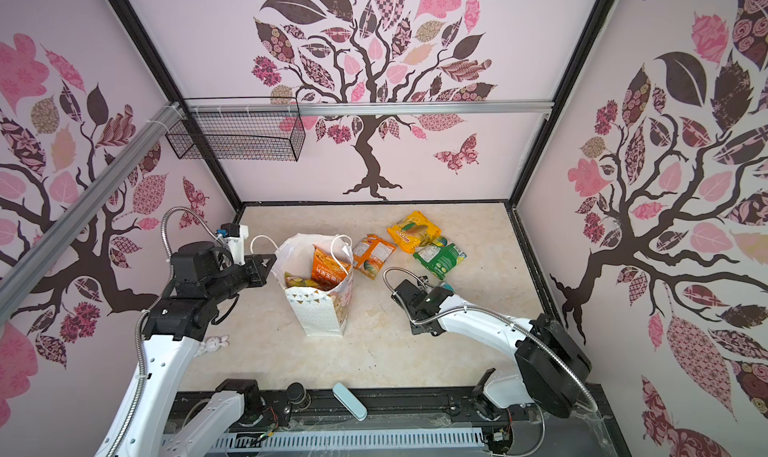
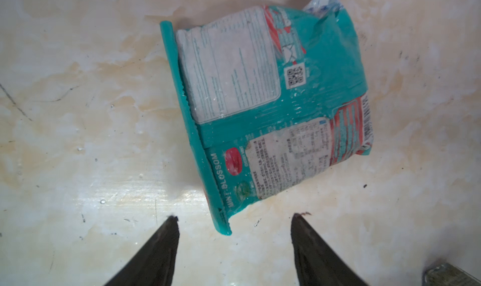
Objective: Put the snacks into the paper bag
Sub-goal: 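Close the right gripper on the teal packet edge and lift it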
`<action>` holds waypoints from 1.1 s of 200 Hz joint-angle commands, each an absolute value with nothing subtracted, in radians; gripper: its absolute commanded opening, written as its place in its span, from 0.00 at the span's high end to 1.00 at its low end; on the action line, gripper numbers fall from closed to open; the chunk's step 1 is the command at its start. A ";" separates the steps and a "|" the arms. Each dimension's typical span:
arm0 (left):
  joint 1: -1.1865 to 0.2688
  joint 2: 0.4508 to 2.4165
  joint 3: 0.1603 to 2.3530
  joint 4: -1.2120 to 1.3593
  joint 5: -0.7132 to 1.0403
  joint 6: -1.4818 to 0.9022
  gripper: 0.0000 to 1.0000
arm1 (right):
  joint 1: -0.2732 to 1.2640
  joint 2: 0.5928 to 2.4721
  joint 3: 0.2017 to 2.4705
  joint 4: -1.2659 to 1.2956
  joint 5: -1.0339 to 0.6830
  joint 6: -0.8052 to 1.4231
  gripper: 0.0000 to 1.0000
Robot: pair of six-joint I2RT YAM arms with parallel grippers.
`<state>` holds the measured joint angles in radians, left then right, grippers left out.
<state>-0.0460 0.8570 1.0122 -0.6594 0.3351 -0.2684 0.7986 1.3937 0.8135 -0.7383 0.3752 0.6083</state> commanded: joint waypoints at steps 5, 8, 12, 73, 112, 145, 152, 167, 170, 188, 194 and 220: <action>-0.043 0.848 0.982 -0.652 0.341 -0.265 0.96 | 0.813 1.432 0.843 -0.741 0.420 0.620 0.35; -0.043 0.848 0.983 -0.651 0.342 -0.264 0.96 | 0.815 1.435 0.845 -0.738 0.424 0.619 0.35; -0.043 0.847 0.982 -0.652 0.342 -0.264 0.96 | 0.817 1.436 0.847 -0.736 0.435 0.616 0.36; -0.043 0.847 0.981 -0.646 0.355 -0.267 0.96 | 0.818 1.465 0.837 -0.660 0.433 0.581 0.46; -0.042 0.845 0.982 -0.650 0.351 -0.264 0.97 | 0.818 1.462 0.817 -0.636 0.462 0.566 0.48; -0.041 0.844 0.983 -0.649 0.350 -0.262 0.97 | 0.817 1.492 0.792 -0.613 0.454 0.573 0.50; -0.043 0.844 0.979 -0.649 0.350 -0.262 0.97 | 0.816 1.500 0.789 -0.611 0.454 0.575 0.50; -0.041 0.847 0.981 -0.650 0.350 -0.262 0.97 | 0.817 1.512 0.783 -0.606 0.457 0.576 0.51; -0.042 0.846 0.981 -0.650 0.350 -0.262 0.96 | 0.818 1.516 0.783 -0.606 0.458 0.576 0.51; -0.042 0.847 0.981 -0.649 0.350 -0.262 0.96 | 0.817 1.522 0.781 -0.594 0.455 0.575 0.54; -0.042 0.847 0.981 -0.650 0.350 -0.262 0.97 | 0.817 1.525 0.780 -0.592 0.451 0.575 0.54; -0.042 0.846 0.981 -0.650 0.350 -0.262 0.97 | 0.819 1.547 0.781 -0.580 0.443 0.575 0.58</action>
